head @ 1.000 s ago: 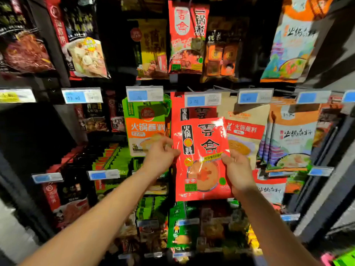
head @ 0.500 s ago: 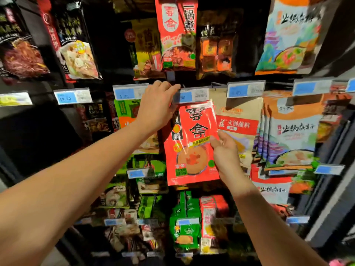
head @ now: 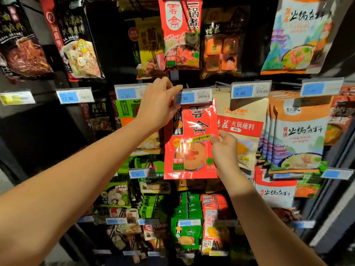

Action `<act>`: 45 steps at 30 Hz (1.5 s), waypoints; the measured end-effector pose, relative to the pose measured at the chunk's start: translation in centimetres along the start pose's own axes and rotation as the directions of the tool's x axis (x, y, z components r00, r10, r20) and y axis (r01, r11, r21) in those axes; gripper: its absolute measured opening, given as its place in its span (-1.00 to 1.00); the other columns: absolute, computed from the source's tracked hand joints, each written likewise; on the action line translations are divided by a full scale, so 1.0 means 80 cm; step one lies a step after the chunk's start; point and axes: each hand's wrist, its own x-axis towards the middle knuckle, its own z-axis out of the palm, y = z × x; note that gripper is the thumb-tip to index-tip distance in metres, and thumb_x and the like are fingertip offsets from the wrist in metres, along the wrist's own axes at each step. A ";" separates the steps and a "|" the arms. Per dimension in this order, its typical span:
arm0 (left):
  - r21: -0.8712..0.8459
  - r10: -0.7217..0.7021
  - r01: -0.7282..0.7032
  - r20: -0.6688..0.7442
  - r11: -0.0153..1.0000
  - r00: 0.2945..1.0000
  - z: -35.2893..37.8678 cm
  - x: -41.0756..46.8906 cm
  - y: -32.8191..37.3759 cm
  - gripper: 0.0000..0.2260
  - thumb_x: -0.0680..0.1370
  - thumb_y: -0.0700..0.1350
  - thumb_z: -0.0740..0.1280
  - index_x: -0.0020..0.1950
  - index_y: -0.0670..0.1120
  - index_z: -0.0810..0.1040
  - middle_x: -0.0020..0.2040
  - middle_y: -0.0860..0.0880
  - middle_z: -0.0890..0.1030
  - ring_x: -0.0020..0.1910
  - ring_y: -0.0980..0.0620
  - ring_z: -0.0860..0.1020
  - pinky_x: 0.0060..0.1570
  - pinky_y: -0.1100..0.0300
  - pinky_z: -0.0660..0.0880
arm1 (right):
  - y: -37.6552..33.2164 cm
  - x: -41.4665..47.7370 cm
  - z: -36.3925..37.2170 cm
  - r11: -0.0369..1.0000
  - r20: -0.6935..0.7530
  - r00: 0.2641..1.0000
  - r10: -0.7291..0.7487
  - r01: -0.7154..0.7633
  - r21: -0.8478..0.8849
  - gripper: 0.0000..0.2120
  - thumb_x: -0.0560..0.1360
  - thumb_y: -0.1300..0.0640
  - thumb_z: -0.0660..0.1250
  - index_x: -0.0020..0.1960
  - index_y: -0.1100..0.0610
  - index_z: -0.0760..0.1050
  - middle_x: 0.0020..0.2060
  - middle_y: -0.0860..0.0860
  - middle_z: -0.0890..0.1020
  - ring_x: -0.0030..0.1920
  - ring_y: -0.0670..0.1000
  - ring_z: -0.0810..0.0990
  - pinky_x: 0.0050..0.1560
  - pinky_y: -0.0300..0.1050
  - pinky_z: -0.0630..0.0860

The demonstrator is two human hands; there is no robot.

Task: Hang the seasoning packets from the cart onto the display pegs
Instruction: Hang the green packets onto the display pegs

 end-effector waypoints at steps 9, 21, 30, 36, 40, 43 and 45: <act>-0.009 0.009 -0.009 -0.006 1.000 1.000 0.000 -0.002 -0.002 -0.55 0.49 -0.07 0.51 0.36 -0.10 0.58 0.05 -0.13 0.54 0.03 -0.17 0.49 -0.06 -0.04 0.42 | 0.006 0.019 0.008 0.992 -0.072 0.997 0.010 -0.018 -0.121 -0.79 0.67 0.19 0.24 -0.04 0.04 0.61 -0.22 -0.05 0.65 -0.10 0.15 0.65 -0.03 0.05 0.57; -0.023 -0.009 0.008 -0.039 1.000 0.999 0.013 -0.009 -0.002 -0.54 0.50 -0.06 0.51 0.38 -0.12 0.56 0.01 -0.14 0.52 -0.04 -0.15 0.47 -0.12 0.00 0.37 | 0.048 0.030 0.013 0.711 0.170 0.904 -0.392 0.415 -0.568 -0.27 0.64 0.13 0.34 0.63 -0.13 -0.01 0.49 0.06 0.40 0.18 0.14 0.63 0.03 0.12 0.64; -0.044 -0.096 0.095 -0.014 0.995 0.995 0.011 -0.015 0.010 -0.53 0.52 -0.10 0.49 0.42 -0.10 0.53 0.05 -0.17 0.52 0.02 -0.19 0.49 -0.07 -0.09 0.45 | 0.033 0.076 0.036 0.619 0.273 0.925 -0.263 0.379 -0.687 -0.46 0.65 0.23 0.25 0.59 0.04 0.26 0.32 0.15 0.47 0.09 0.24 0.64 -0.03 0.08 0.57; -0.143 -0.282 0.279 0.000 0.950 0.959 0.009 -0.044 0.059 -0.39 0.50 -0.14 0.46 0.53 -0.07 0.37 0.20 -0.17 0.47 0.19 -0.17 0.44 0.12 -0.04 0.40 | 0.042 0.030 -0.025 0.764 0.388 0.901 -0.193 0.387 -0.516 -0.48 0.65 0.19 0.28 0.58 -0.01 0.32 0.40 0.01 0.48 0.34 0.05 0.52 0.34 0.10 0.52; -0.457 -0.309 0.290 0.033 0.841 0.950 0.032 -0.089 0.138 -0.57 0.51 -0.19 0.44 0.37 -0.09 0.50 0.18 -0.12 0.46 0.20 -0.15 0.46 0.15 -0.05 0.43 | 0.045 -0.028 -0.119 0.798 0.227 0.927 -0.298 0.372 -0.474 -0.77 0.59 0.29 0.35 0.22 0.13 0.62 0.04 -0.06 0.58 -0.03 -0.15 0.58 0.06 -0.34 0.53; -0.612 -0.238 0.290 0.167 0.736 0.957 0.072 -0.118 0.211 -0.72 0.52 -0.20 0.44 0.22 -0.10 0.55 0.09 -0.06 0.50 0.11 -0.16 0.51 0.05 -0.06 0.46 | 0.044 -0.075 -0.206 0.789 0.082 0.963 -0.257 0.258 -0.558 -0.88 0.57 0.26 0.41 0.04 0.08 0.64 -0.06 -0.06 0.63 -0.12 -0.17 0.60 -0.07 -0.35 0.50; -0.701 -0.188 0.303 0.239 0.646 0.953 0.090 -0.136 0.275 -0.84 0.53 -0.18 0.41 0.11 -0.10 0.59 0.00 -0.04 0.55 0.00 -0.14 0.56 -0.01 -0.02 0.50 | 0.047 -0.107 -0.268 0.763 -0.006 0.976 -0.216 0.165 -0.625 -0.88 0.54 0.27 0.43 -0.01 0.06 0.63 -0.14 -0.07 0.63 -0.16 -0.11 0.60 -0.12 -0.21 0.51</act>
